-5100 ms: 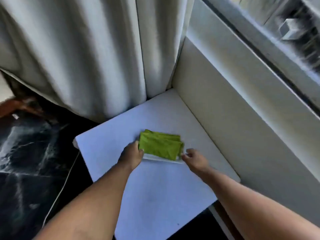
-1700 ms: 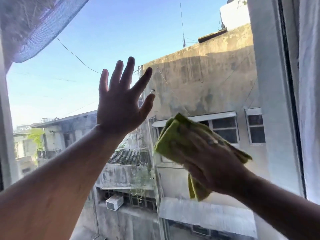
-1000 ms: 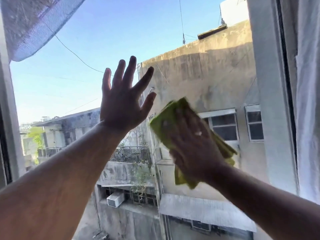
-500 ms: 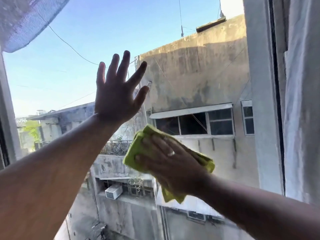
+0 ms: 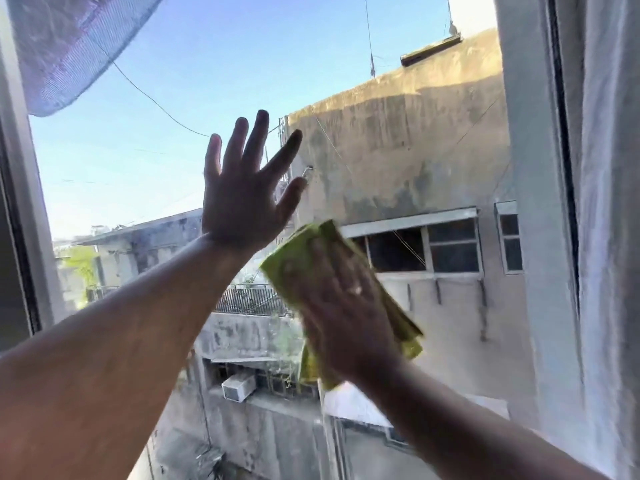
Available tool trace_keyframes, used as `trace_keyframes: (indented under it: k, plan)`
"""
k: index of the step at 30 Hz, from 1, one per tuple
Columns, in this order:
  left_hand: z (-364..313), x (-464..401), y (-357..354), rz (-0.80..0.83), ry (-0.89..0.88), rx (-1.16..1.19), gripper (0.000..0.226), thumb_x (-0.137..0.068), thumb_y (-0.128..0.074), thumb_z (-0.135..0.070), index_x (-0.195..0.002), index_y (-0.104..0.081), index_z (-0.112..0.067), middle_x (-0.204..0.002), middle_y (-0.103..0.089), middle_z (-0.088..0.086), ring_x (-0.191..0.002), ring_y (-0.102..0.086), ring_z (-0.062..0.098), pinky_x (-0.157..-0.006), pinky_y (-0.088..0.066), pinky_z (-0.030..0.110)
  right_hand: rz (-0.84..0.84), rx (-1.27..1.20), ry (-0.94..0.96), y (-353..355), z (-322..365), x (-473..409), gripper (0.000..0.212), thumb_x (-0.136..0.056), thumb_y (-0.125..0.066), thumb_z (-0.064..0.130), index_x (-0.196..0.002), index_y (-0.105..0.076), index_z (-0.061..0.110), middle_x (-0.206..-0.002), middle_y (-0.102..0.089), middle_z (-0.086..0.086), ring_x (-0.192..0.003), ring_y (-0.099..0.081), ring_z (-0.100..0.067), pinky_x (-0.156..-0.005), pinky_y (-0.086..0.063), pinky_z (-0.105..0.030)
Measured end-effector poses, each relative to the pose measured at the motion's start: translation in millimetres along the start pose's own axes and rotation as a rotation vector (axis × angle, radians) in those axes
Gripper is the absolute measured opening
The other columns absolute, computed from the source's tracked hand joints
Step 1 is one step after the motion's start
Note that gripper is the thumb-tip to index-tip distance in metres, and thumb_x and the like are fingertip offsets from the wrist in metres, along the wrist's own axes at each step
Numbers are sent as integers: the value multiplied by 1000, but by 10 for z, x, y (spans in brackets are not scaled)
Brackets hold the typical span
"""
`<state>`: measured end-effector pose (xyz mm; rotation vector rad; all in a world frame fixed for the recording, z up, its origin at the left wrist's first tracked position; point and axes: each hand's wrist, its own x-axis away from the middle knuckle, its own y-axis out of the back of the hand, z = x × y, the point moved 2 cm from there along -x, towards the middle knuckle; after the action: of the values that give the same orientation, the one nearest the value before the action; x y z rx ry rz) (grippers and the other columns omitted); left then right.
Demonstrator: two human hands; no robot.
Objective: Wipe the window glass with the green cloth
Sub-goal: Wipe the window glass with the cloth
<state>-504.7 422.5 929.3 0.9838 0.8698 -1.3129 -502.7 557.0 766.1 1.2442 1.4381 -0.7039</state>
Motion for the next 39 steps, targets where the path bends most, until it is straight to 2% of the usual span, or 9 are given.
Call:
trace_keyframes:
  k: [3,6,14,16,21,23,29,36,39]
  plan:
    - [4,-13,40,29,-8,28,63,-100,-23,-63,-155,-32,-34,-167,-22,15,-153,-22,37,-123,-16,58,117,-56,362,-41,271,236,62,-90,-56,38,-150,-41,35,-163,-36,-3,-147,-33,-31,-126,-19,-44]
    - [-14,9,44,32,2,17,62,-101,-25,-62,-156,-31,-33,-167,-21,14,-154,-20,36,-123,-15,58,110,29,372,76,-417,168,58,-98,-48,43,-154,-38,32,-166,-26,-3,-153,-24,-28,-129,-3,-39]
    - [-51,9,-8,6,8,-36,63,-101,-18,-61,-157,-28,-32,-167,-20,17,-153,-22,38,-122,-15,59,-126,36,-805,433,-1603,-93,67,-101,-24,43,-162,-12,16,-167,-13,-25,-154,-18,-45,-119,-30,-59]
    - [-67,16,-3,6,-3,-38,63,-102,-18,-59,-157,-28,-31,-167,-20,17,-153,-22,39,-122,-15,59,-93,38,-654,272,-1104,-172,66,-103,-25,44,-162,-7,21,-168,-10,-23,-156,-11,-43,-122,-24,-59]
    - [-30,23,29,-12,-17,-31,60,-102,-25,-56,-155,-34,-29,-166,-24,17,-151,-25,39,-120,-19,60,159,95,500,111,-662,176,58,-97,-49,38,-153,-39,34,-166,-31,-5,-153,-22,-32,-130,-6,-46]
    - [-38,19,9,-21,-3,-37,60,-102,-27,-55,-155,-34,-29,-166,-24,17,-151,-24,39,-120,-18,60,127,169,433,237,-1189,61,68,-92,-50,31,-158,-32,28,-168,-24,-7,-156,-18,-31,-127,-19,-48]
    - [-46,17,-6,-9,10,-29,60,-102,-25,-56,-156,-30,-32,-167,-21,16,-153,-22,37,-122,-16,59,-44,7,-502,508,-1609,-543,74,-93,-38,37,-161,-19,14,-166,-20,-25,-147,-27,-50,-114,-35,-62]
    - [23,9,-27,-20,16,47,61,-101,-24,-64,-154,-34,-36,-167,-24,11,-153,-23,33,-123,-16,56,195,27,515,26,-235,359,72,-77,-51,35,-149,-43,34,-162,-34,-1,-143,-34,-29,-114,-32,-45]
    - [-10,35,-41,-28,22,19,60,-101,-25,-61,-154,-34,-34,-167,-23,12,-153,-22,35,-123,-16,57,206,155,499,162,-1007,622,71,-85,-56,34,-154,-37,25,-164,-30,-7,-148,-31,-34,-118,-30,-51]
